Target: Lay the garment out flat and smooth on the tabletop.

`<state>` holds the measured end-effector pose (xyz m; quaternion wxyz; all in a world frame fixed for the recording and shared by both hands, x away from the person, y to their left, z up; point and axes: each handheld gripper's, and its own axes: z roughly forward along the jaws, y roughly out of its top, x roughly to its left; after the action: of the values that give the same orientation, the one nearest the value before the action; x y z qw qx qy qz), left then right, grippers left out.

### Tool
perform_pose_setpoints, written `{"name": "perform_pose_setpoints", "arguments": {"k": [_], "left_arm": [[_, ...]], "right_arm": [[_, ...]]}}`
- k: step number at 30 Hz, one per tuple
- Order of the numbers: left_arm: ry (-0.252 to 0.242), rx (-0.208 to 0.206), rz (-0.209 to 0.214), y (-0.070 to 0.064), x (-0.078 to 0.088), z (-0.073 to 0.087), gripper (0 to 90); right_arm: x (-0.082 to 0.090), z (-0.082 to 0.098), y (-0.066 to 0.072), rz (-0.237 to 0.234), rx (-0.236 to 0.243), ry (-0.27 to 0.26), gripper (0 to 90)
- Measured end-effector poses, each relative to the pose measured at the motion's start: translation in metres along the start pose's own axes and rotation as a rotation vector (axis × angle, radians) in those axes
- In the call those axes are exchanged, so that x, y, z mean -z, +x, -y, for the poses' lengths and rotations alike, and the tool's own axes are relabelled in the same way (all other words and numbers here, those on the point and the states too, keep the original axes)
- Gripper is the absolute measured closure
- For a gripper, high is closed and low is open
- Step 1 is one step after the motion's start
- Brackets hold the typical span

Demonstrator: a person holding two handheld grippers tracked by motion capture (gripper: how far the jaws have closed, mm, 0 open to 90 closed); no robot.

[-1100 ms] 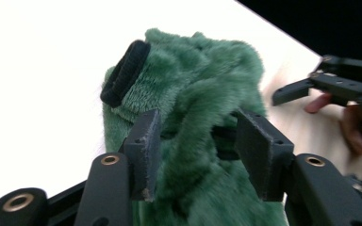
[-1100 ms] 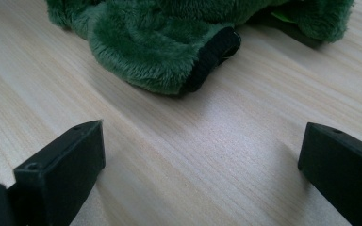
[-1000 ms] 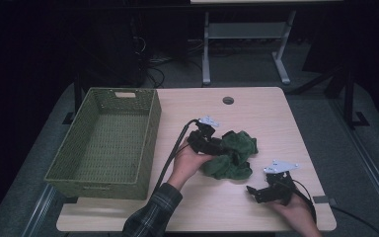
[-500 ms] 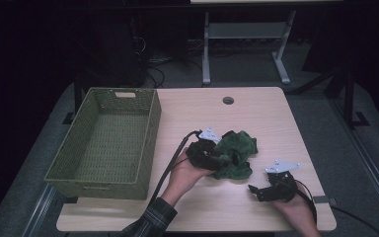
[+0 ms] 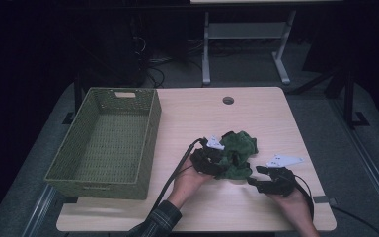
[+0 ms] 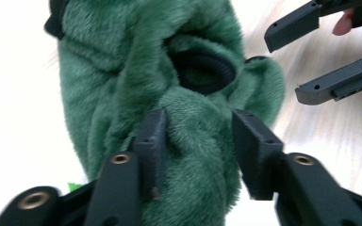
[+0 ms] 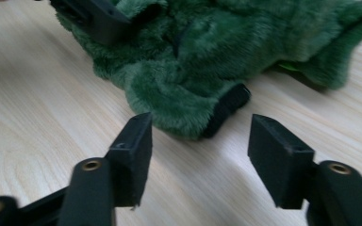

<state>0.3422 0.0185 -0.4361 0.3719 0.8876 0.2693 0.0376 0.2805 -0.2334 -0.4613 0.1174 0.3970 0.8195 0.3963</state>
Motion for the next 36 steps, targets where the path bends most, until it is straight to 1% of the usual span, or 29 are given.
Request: {"name": "perform_pose_setpoints", "arguments": {"k": [1,4,7,8,9,10,11,13,14,15,16,17,18,19,20,21,22,23,24,25,28,29,30,31,32,33,34,35,36], "left_arm": [[0.000,0.000,0.000,0.000,0.000,0.000,59.6],[0.003,0.002,0.002,0.002,0.000,0.002,67.5],[-0.004,0.014,0.011,0.002,0.000,0.003,76.6],[-0.004,0.016,0.014,0.003,0.001,0.003,76.6],[-0.006,0.010,0.022,0.004,0.003,0.002,80.0],[-0.010,0.013,0.026,0.004,0.004,0.002,80.5],[-0.014,0.013,0.034,0.004,0.006,0.002,80.8],[-0.026,0.014,0.038,0.004,0.011,0.001,81.0],[-0.034,0.018,0.042,0.004,0.014,0.001,81.0],[-0.053,0.033,0.049,0.003,0.017,0.001,81.1],[-0.056,0.029,0.053,0.004,0.022,0.000,81.0],[-0.068,0.035,0.050,0.003,0.026,0.000,81.1],[-0.068,0.035,0.050,0.003,0.026,0.000,81.1],[-0.080,0.032,0.050,0.005,0.036,0.001,81.1],[-0.080,0.032,0.050,0.005,0.036,0.001,81.1],[-0.087,0.036,0.044,0.006,0.044,0.002,81.1],[-0.090,0.041,0.043,0.007,0.048,0.003,81.1],[-0.090,0.041,0.043,0.007,0.048,0.003,81.1],[-0.089,0.042,0.040,0.009,0.051,0.005,81.1],[-0.089,0.051,0.038,0.011,0.056,0.007,81.1],[-0.080,0.054,0.031,0.013,0.061,0.011,81.1],[-0.074,0.055,0.033,0.015,0.063,0.014,81.1],[-0.070,0.070,0.031,0.016,0.066,0.021,81.2],[-0.070,0.070,0.031,0.016,0.066,0.021,81.2],[-0.048,0.084,0.037,0.016,0.066,0.032,81.1],[-0.039,0.089,0.040,0.016,0.066,0.037,81.1],[-0.039,0.089,0.040,0.016,0.066,0.037,80.8],[-0.021,0.107,0.038,0.017,0.064,0.048,80.2],[-0.021,0.107,0.038,0.017,0.064,0.048,79.2]], "right_arm": [[0.000,0.000,0.000,0.000,0.000,0.000,42.0],[-0.010,-0.004,0.001,0.003,0.010,0.020,49.2],[-0.015,-0.005,-0.001,-0.003,-0.008,0.042,59.3],[-0.015,-0.005,-0.001,-0.003,-0.008,0.042,59.3],[-0.017,-0.005,-0.002,0.001,-0.010,0.054,67.4],[-0.017,-0.005,-0.002,0.005,-0.006,0.054,71.9],[-0.017,-0.005,-0.003,0.004,-0.001,0.057,75.0],[-0.015,-0.006,-0.004,0.008,-0.003,0.062,78.1],[-0.014,-0.006,-0.004,0.010,0.001,0.065,78.8],[-0.013,-0.006,-0.003,0.019,0.005,0.064,79.4],[-0.011,-0.007,-0.004,0.023,0.012,0.066,79.8],[-0.009,-0.007,-0.003,0.029,0.012,0.063,80.2],[-0.009,-0.007,-0.003,0.029,0.012,0.063,80.2],[-0.003,-0.009,-0.004,0.044,0.026,0.056,80.5],[0.000,-0.009,-0.004,0.051,0.033,0.051,80.6],[0.002,-0.009,-0.004,0.054,0.027,0.051,80.6],[0.005,-0.009,-0.004,0.059,0.029,0.049,80.8],[0.005,-0.009,-0.004,0.059,0.029,0.049,80.8],[0.007,-0.009,-0.005,0.066,0.030,0.050,80.8],[0.012,-0.007,-0.005,0.078,0.028,0.051,80.8],[0.017,-0.005,-0.007,0.092,0.035,0.054,80.8],[0.019,-0.003,-0.007,0.096,0.027,0.055,80.8],[0.025,0.002,-0.010,0.107,0.030,0.058,80.8],[0.028,0.004,-0.010,0.112,0.014,0.064,80.8],[0.030,0.007,-0.012,0.114,0.012,0.065,80.8],[0.033,0.010,-0.013,0.117,0.007,0.068,80.8],[0.033,0.010,-0.013,0.117,0.007,0.068,80.8],[0.035,0.014,-0.014,0.113,-0.006,0.078,80.7],[0.036,0.016,-0.014,0.116,-0.008,0.085,80.6]]}}
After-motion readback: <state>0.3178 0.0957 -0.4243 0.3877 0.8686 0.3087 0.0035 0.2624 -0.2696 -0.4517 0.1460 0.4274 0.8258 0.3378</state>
